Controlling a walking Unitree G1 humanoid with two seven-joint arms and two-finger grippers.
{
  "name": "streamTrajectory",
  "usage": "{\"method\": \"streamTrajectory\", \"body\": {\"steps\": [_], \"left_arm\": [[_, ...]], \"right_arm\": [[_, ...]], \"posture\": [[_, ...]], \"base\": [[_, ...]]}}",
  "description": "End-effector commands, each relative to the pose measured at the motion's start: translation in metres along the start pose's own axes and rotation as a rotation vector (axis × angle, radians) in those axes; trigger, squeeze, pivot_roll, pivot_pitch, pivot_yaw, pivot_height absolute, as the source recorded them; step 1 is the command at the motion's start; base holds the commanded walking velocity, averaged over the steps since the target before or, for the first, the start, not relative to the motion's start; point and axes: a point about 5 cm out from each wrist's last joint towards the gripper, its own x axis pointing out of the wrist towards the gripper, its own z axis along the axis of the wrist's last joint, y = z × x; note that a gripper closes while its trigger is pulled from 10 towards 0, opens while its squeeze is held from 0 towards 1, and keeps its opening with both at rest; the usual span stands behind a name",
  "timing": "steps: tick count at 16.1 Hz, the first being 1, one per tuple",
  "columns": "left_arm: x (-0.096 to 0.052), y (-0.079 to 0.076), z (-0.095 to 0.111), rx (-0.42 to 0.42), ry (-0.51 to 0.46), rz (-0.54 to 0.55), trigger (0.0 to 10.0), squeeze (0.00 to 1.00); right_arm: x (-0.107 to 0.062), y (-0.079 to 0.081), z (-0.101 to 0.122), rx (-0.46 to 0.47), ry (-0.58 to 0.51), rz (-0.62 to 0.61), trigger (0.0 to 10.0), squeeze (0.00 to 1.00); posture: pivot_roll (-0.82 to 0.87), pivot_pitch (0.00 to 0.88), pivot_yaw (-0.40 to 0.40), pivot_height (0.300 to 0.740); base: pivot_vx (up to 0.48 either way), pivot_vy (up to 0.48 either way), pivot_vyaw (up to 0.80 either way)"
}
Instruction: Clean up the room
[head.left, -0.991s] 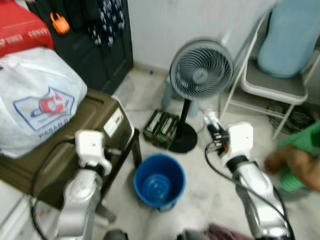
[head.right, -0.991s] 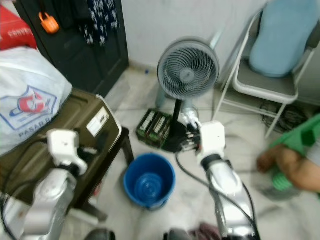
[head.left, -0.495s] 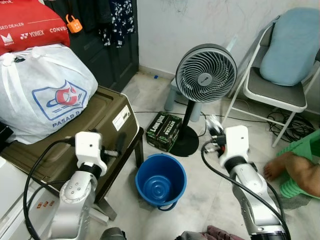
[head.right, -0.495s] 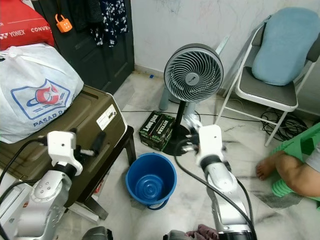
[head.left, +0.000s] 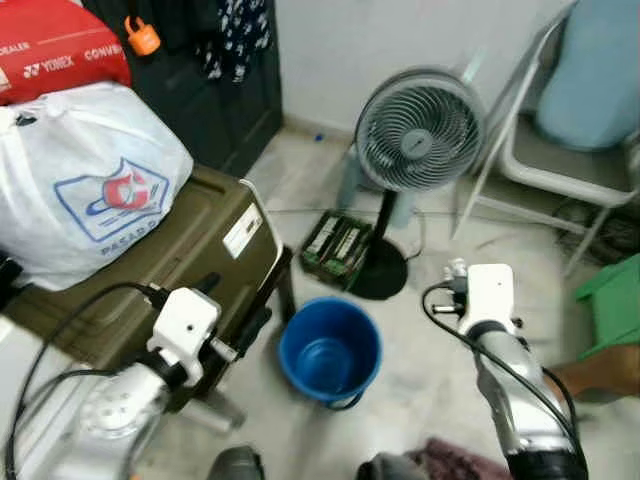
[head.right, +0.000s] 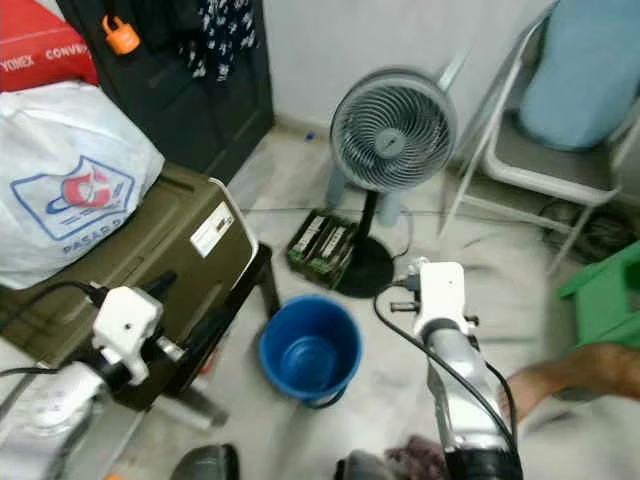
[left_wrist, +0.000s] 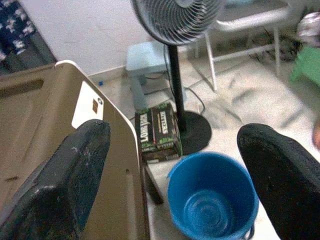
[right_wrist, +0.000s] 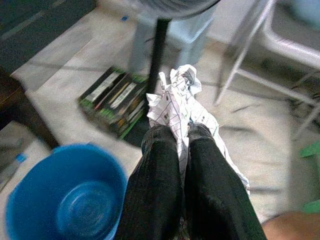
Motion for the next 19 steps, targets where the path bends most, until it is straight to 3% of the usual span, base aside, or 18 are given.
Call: {"method": "streamTrajectory", "body": {"steps": [1,4,7,12,14,16,19], "left_arm": [[-0.002,0.002,0.008,0.032,-0.01,-0.044,10.0,0.0],[-0.007,0.01,0.018,0.067,0.0,-0.067,10.0,0.0],[-0.019,0.017,0.017,0.048,0.048,-0.047,10.0,0.0],[-0.017,0.026,0.021,0.064,0.064,-0.042,10.0,0.0],[-0.021,0.026,0.023,0.069,0.076,-0.047,10.0,0.0],[-0.023,0.026,0.024,0.069,0.08,-0.043,10.0,0.0],[-0.025,0.028,0.024,0.071,0.087,-0.032,10.0,0.0]], "right_arm": [[0.002,0.001,-0.008,0.006,0.046,0.008,10.0,0.0],[0.012,-0.007,-0.019,0.018,0.081,-0.025,10.0,0.0],[0.021,-0.007,-0.026,0.044,0.097,-0.031,10.0,0.0],[0.04,0.007,-0.005,0.066,0.017,0.027,10.0,0.0],[0.053,0.027,0.017,0.119,-0.039,0.085,10.0,0.0],[0.057,0.058,0.037,0.148,-0.099,0.189,10.0,0.0],[0.057,0.078,0.05,0.154,-0.134,0.244,10.0,0.0]], "posture": [[0.06,0.195,0.073,0.74],[0.11,0.234,0.129,0.74],[0.15,0.259,0.19,0.74],[0.18,0.277,0.226,0.74],[0.19,0.282,0.232,0.74],[0.21,0.284,0.236,0.74],[0.22,0.283,0.239,0.74]], "base": [[0.0,0.0,0.0],[0.0,0.0,0.0],[0.0,0.0,0.0],[0.0,0.0,0.0],[0.0,0.0,0.0],[0.0,0.0,0.0],[0.0,0.0,0.0]]}}
